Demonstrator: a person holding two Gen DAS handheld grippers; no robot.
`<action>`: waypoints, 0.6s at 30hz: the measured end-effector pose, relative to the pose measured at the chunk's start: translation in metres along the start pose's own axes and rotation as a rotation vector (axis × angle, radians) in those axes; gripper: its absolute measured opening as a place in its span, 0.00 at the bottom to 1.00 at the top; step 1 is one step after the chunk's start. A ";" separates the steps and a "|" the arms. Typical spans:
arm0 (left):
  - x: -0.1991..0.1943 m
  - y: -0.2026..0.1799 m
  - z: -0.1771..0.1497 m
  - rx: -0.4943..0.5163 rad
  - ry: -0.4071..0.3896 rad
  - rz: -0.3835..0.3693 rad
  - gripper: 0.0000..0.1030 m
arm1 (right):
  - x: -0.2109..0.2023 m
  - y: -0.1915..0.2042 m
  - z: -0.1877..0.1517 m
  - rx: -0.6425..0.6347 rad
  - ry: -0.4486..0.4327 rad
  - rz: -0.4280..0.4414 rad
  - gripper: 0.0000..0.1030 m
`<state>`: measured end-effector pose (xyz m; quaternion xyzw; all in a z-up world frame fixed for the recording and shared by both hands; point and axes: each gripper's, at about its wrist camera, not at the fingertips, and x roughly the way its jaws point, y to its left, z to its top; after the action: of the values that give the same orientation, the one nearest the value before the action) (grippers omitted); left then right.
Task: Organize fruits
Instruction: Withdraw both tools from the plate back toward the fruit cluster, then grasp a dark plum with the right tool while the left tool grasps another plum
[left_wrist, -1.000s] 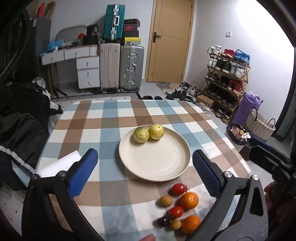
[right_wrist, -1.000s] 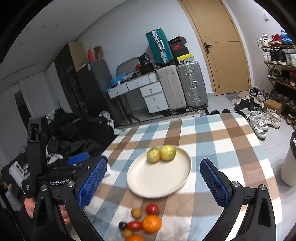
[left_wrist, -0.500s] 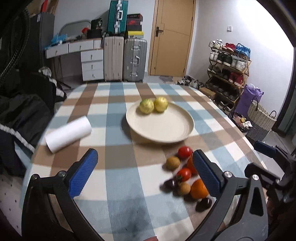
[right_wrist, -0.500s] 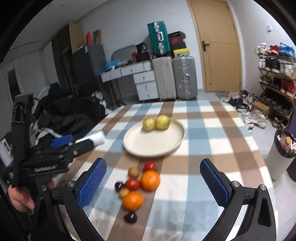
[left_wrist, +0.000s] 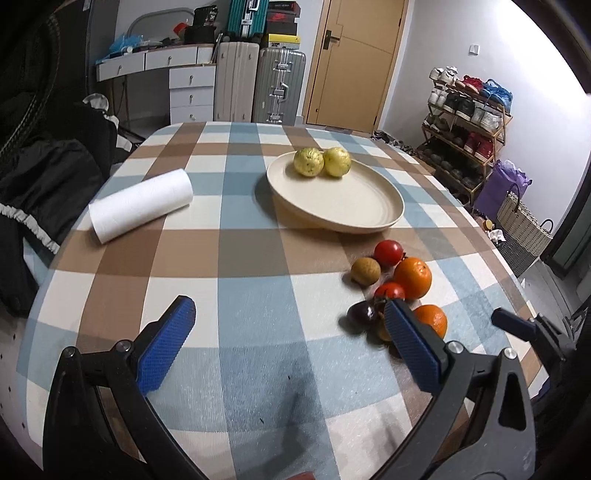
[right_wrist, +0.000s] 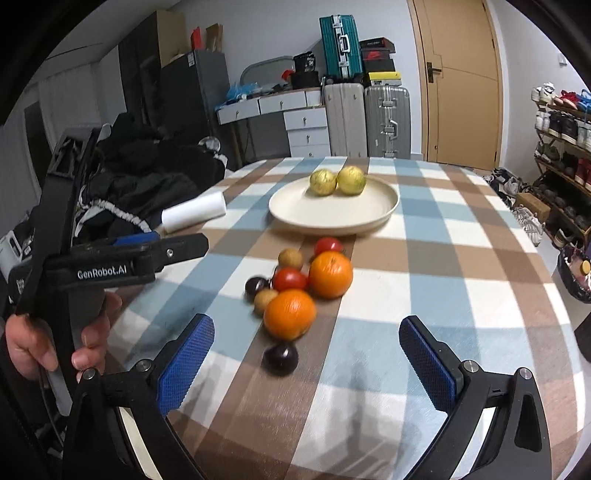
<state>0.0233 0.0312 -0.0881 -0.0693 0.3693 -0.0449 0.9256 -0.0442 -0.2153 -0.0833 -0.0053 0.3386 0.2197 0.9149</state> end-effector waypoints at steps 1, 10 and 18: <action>0.001 0.001 -0.001 -0.002 0.003 0.001 0.99 | 0.002 0.001 -0.003 0.001 0.005 0.005 0.98; 0.008 0.003 -0.002 -0.007 0.020 0.007 0.99 | 0.019 0.005 -0.012 0.017 0.038 0.056 0.80; 0.014 0.005 -0.002 -0.014 0.031 0.010 0.99 | 0.025 0.005 -0.019 0.030 0.056 0.085 0.67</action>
<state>0.0319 0.0341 -0.0997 -0.0733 0.3843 -0.0389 0.9195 -0.0407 -0.2039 -0.1130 0.0170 0.3671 0.2530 0.8950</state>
